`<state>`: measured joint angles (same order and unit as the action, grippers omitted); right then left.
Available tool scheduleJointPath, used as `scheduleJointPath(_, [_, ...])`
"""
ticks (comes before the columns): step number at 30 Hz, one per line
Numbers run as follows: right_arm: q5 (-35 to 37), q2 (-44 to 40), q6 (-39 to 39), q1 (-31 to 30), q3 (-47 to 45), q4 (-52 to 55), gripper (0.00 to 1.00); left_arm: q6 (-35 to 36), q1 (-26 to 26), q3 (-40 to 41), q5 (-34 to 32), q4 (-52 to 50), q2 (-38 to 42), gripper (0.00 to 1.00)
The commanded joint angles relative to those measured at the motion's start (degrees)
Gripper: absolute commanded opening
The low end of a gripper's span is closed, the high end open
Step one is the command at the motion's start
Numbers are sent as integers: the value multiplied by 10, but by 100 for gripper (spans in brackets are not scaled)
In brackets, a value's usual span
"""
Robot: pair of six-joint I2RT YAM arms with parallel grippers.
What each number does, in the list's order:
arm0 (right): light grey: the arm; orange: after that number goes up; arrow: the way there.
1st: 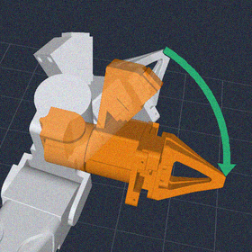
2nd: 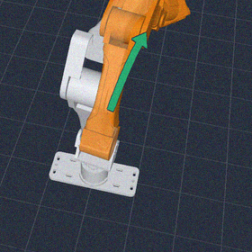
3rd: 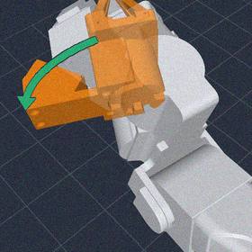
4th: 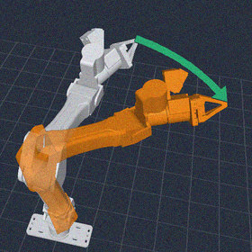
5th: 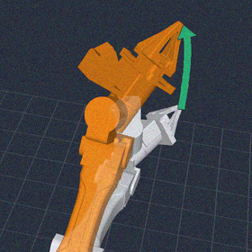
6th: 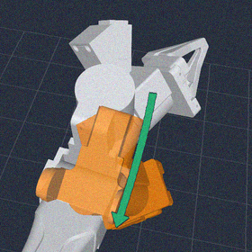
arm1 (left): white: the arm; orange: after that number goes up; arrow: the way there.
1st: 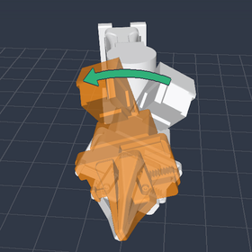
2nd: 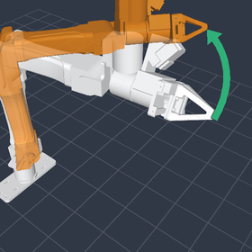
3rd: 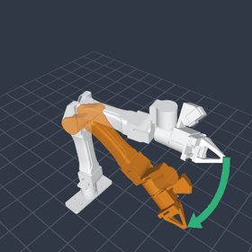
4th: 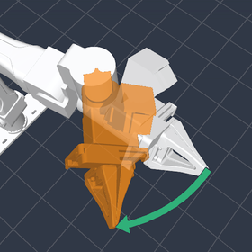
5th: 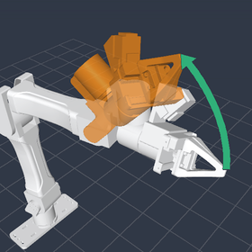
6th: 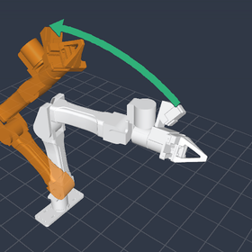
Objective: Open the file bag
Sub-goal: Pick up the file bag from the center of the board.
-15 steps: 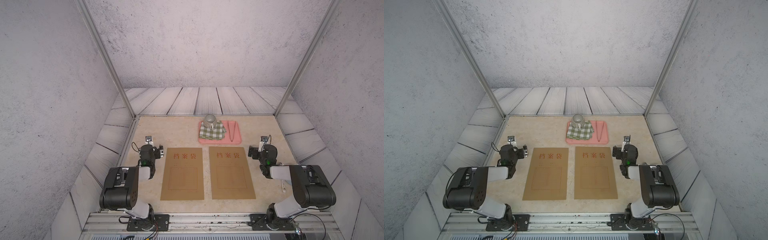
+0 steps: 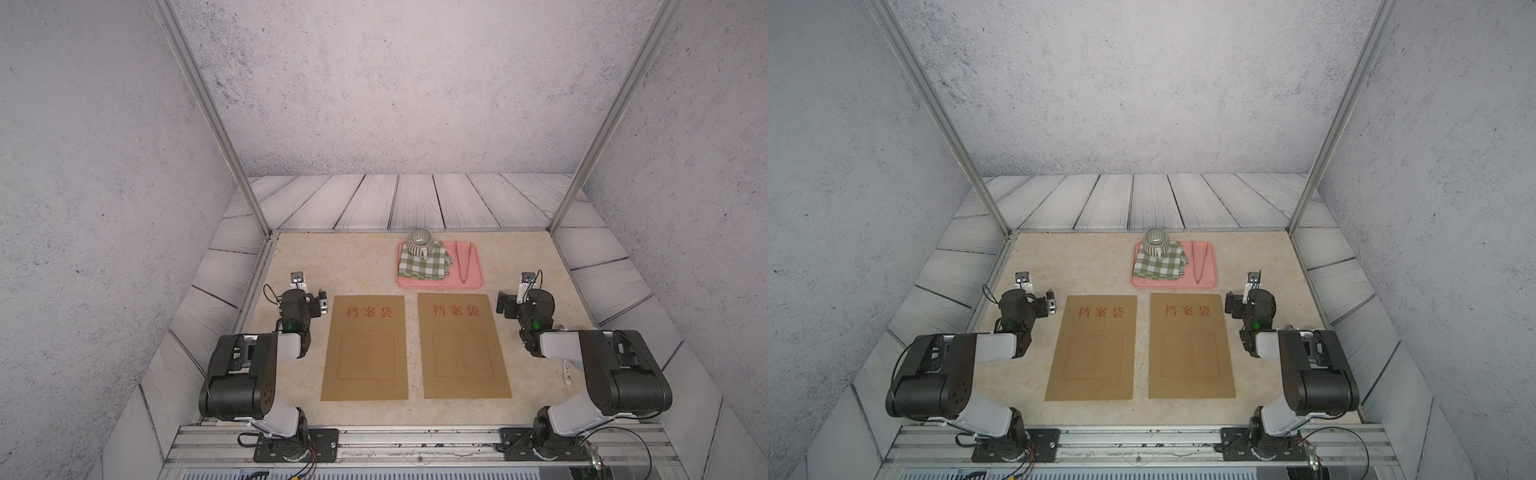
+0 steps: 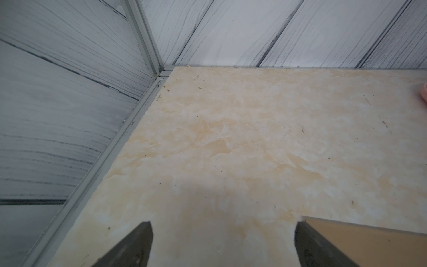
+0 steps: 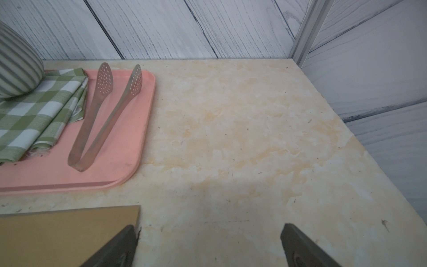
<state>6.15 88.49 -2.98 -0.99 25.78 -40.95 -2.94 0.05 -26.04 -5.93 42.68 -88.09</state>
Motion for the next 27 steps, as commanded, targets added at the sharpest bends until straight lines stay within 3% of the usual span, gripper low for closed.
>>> scheduleJointPath(1, [8, -6, -3, 0, 7, -2, 99, 3, 1, -7, 1, -1, 7, 98])
scheduleJointPath(7, [8, -7, -3, -1, 6, -3, 99, 1, 1, -7, -3, 3, 10, 98])
scheduleJointPath(8, [17, -7, -4, -1, 9, -7, 99, -9, 1, -15, -29, -1, 20, 98])
scheduleJointPath(9, [55, -19, -17, -4, 21, 21, 99, -24, 1, -45, -64, -78, 47, 98])
scheduleJointPath(10, [113, -51, -29, -13, 47, 94, 99, -47, 0, -88, -110, -189, 74, 98])
scheduleJointPath(12, [203, -101, -81, -29, 152, 309, 99, -134, -4, -149, -222, -320, 119, 98])
scheduleJointPath(13, [213, -122, -131, -29, 224, 442, 99, -189, -3, -176, -254, -396, 148, 100])
scheduleJointPath(14, [197, -134, -175, -29, 279, 543, 99, -250, -4, -198, -269, -475, 173, 95])
scheduleJointPath(15, [181, -142, -227, -29, 324, 604, 99, -323, -4, -225, -265, -560, 199, 91])
scheduleJointPath(17, [135, -143, -354, -27, 335, 662, 99, -354, -15, -245, -185, -616, 229, 74])
scheduleJointPath(19, [-3, -125, -366, -7, 340, 689, 99, -379, -53, -244, -135, -642, 247, 65])
scheduleJointPath(20, [-16, -116, -372, -15, 355, 726, 99, -380, -72, -242, -113, -648, 249, 62])
scheduleJointPath(23, [23, -121, -367, -91, 386, 812, 99, -375, -140, -250, -42, -693, 232, 48])
scheduleJointPath(25, [100, -133, -384, -183, 403, 866, 99, -371, -185, -248, -6, -723, 214, 47])
scheduleJointPath(27, [117, -137, -388, -260, 403, 887, 99, -368, -217, -238, 19, -736, 198, 47])
